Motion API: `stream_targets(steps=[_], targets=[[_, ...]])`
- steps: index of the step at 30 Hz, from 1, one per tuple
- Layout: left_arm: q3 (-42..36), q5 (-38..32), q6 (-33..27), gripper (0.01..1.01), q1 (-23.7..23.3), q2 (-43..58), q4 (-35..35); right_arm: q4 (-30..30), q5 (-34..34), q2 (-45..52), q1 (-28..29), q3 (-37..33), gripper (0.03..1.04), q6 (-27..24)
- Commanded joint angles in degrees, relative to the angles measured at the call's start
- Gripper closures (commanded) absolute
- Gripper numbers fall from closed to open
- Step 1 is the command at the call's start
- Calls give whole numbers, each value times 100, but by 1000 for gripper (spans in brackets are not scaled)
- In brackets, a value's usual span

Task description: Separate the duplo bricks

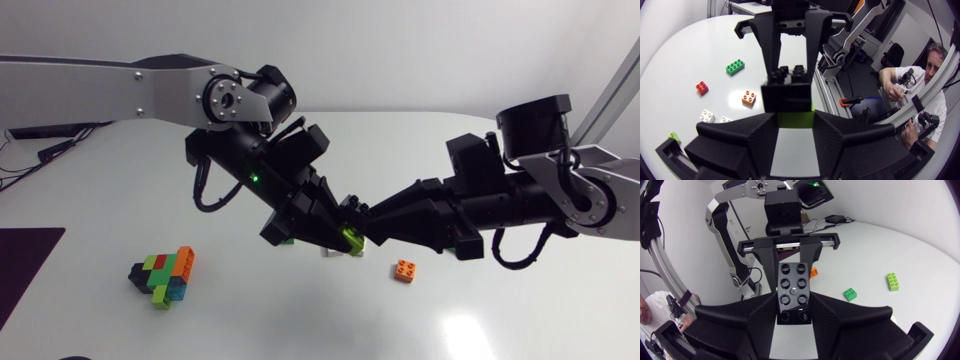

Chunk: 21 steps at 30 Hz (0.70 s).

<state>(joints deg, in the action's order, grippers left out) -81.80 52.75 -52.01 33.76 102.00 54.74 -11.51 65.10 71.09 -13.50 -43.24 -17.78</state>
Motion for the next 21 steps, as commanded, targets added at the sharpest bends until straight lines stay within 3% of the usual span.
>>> stream_targets(steps=[1, 5, 8, 15, 21], targets=[[199, -2, -169, 692, -27, -101, 72, 79, -182, -306, 23, 88, 784, 38], [279, -37, -196, 692, -194, -136, 37, 158, -463, -658, -30, 194, 784, 82], [375, -186, -178, 690, -642, -110, -280, 149, -463, -754, 110, 158, 784, 117], [1105, -1144, 68, 689, -1583, 356, -2038, 79, -446, -930, 339, 255, 784, 64], [1026, -1434, 525, 689, -2101, 848, -2960, 61, -454, -1001, 348, 299, 784, 55]])
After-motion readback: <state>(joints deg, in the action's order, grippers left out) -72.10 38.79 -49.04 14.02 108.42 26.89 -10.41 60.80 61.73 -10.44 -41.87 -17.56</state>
